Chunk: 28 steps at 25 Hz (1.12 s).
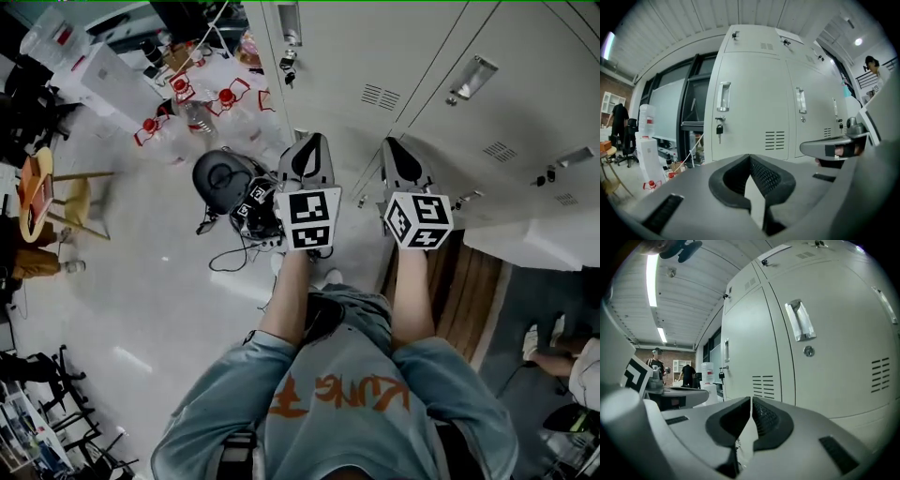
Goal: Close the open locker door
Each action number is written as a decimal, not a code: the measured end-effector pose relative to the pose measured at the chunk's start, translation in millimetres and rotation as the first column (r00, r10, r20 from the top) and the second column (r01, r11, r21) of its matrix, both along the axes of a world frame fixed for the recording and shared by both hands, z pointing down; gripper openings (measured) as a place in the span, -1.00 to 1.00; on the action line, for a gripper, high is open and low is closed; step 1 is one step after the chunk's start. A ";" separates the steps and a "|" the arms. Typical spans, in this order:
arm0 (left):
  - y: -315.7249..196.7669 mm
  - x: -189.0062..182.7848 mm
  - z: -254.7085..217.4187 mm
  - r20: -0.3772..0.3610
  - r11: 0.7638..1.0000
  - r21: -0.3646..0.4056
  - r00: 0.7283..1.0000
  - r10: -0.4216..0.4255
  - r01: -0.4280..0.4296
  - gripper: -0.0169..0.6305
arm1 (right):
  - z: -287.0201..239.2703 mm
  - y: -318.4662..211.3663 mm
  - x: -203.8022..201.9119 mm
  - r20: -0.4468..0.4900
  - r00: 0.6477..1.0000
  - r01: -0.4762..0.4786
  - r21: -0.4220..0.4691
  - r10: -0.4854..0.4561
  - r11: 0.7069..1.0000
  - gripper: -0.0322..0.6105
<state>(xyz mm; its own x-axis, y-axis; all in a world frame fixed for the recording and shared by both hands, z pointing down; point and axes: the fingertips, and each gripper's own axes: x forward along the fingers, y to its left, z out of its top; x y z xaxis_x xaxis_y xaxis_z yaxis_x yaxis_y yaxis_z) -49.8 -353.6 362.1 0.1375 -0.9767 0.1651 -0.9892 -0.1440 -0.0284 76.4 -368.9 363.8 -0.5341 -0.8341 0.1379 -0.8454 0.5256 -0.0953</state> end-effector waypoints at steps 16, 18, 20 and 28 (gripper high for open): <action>-8.1 36.2 -71.0 0.031 0.980 0.196 0.999 0.014 -0.020 -0.88 | -62.1 -15.6 47.5 -0.003 0.999 -0.040 0.165 0.041 0.985 -0.80; -9.2 37.7 -70.4 0.032 0.981 0.194 0.999 0.016 -0.022 -0.88 | -62.0 -16.5 48.6 0.000 0.999 -0.037 0.166 0.038 0.985 -0.80; -10.5 39.0 -70.6 0.036 0.981 0.192 0.999 0.020 -0.026 -0.88 | -61.5 -17.5 49.2 0.002 0.999 -0.034 0.166 0.035 0.986 -0.80; -17.6 54.1 -67.4 0.071 0.982 0.177 0.996 0.053 -0.065 -0.88 | -60.6 -21.2 56.9 0.013 0.999 -0.037 0.167 0.035 0.985 -0.80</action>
<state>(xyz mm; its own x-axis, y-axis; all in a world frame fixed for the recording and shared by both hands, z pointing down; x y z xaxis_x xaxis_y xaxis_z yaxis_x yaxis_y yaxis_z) 4.4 -371.2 294.7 0.1905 -0.9817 -0.0013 -0.9742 -0.1889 -0.1234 133.2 -390.2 303.1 -0.5038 -0.8637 -0.0105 -0.8636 0.5039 -0.0173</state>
